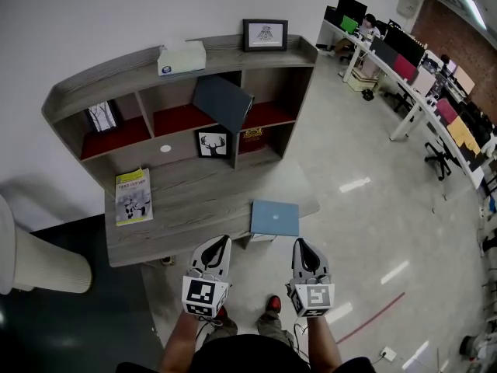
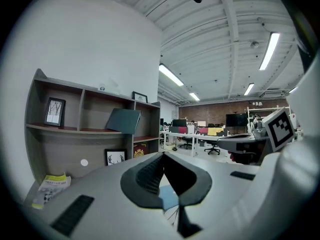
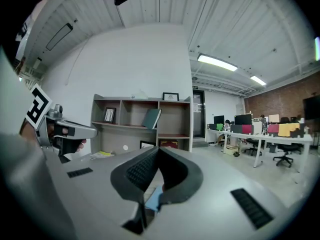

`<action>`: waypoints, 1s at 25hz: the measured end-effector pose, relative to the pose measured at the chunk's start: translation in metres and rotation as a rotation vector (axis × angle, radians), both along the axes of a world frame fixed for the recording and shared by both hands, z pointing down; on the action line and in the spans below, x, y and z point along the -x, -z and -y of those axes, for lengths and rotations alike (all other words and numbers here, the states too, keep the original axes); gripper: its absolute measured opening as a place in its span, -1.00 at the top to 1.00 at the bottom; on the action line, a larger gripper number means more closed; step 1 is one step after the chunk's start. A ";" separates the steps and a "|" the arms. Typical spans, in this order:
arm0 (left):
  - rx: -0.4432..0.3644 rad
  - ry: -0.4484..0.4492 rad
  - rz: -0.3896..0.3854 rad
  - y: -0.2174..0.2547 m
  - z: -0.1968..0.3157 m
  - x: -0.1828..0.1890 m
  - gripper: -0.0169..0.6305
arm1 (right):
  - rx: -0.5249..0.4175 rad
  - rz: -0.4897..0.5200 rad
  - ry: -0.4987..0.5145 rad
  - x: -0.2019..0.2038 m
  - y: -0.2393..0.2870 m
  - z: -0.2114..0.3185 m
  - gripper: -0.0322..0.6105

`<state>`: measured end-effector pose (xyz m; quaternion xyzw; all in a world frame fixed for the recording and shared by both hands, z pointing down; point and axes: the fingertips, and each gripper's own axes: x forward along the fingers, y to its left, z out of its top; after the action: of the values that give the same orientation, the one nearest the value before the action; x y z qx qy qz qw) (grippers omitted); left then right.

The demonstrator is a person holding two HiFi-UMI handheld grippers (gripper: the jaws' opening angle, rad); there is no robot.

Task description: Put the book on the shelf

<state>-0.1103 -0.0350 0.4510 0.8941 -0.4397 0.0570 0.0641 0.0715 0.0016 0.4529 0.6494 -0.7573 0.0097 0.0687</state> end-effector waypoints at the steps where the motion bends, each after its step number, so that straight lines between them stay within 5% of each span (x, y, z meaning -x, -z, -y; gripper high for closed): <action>1: 0.010 0.003 -0.004 -0.003 0.000 -0.008 0.93 | 0.009 -0.006 0.006 -0.007 -0.003 0.001 0.81; 12: 0.132 0.036 0.051 -0.069 0.003 -0.081 0.93 | 0.123 0.043 0.025 -0.090 -0.074 0.012 0.81; 25: 0.252 0.047 0.110 -0.179 0.018 -0.116 0.93 | 0.241 0.006 0.107 -0.104 -0.190 0.037 0.81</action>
<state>0.0062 -0.0527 0.6301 0.8638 -0.4529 0.1592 0.1528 0.1755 -0.0353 0.6428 0.5950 -0.7845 0.0986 0.1445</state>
